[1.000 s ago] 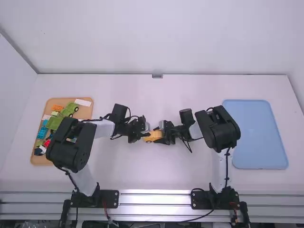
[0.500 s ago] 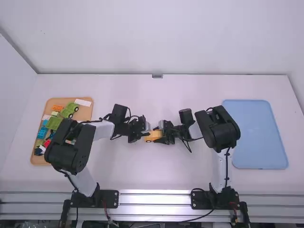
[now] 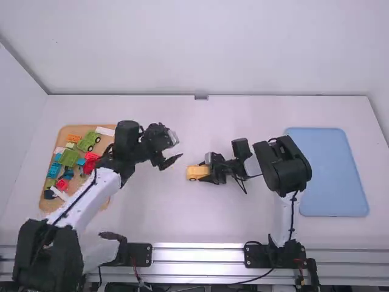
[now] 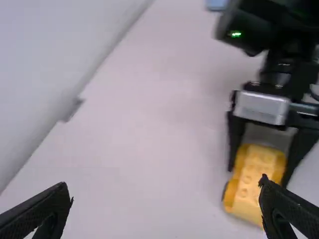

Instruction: Assemble lego blocks to make yellow taxi

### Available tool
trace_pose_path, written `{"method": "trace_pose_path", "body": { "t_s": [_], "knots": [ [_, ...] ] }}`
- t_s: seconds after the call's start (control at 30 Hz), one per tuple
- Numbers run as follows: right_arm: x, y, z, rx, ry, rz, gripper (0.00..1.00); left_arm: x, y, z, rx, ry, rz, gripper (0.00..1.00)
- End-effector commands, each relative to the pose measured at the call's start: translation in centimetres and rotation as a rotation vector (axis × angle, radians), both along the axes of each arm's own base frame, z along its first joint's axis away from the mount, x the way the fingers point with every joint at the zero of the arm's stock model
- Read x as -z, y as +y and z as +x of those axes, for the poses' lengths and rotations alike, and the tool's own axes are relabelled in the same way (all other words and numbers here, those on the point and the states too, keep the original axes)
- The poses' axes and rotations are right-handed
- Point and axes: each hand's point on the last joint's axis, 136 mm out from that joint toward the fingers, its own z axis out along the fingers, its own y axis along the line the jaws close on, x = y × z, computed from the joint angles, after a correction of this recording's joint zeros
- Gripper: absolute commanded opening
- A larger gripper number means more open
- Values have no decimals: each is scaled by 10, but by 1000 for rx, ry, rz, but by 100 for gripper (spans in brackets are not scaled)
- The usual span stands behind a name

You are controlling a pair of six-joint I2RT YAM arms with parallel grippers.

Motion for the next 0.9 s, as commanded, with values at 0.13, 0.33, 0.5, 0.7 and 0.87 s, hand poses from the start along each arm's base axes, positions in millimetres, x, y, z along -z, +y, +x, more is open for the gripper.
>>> {"method": "trace_pose_path", "body": {
  "t_s": [0.13, 0.33, 0.5, 0.7, 0.87],
  "knots": [
    [22, -28, 11, 98, -47, -250, 54, 3, 28, 4, -204, 58, 39, 99],
    [31, -29, 13, 115, -74, -332, 77, 6, 28, 2, -203, 70, 43, 99],
    [11, -35, 19, 144, -99, -360, 92, 9, 28, 0, -202, 85, 44, 99],
    [-69, -49, 31, 216, -193, -410, 99, 12, 35, 1, -239, 92, 66, 99],
    [-129, -37, 38, 218, -302, -364, 99, -6, 69, 29, -570, 73, -57, 99]
  ]
}}
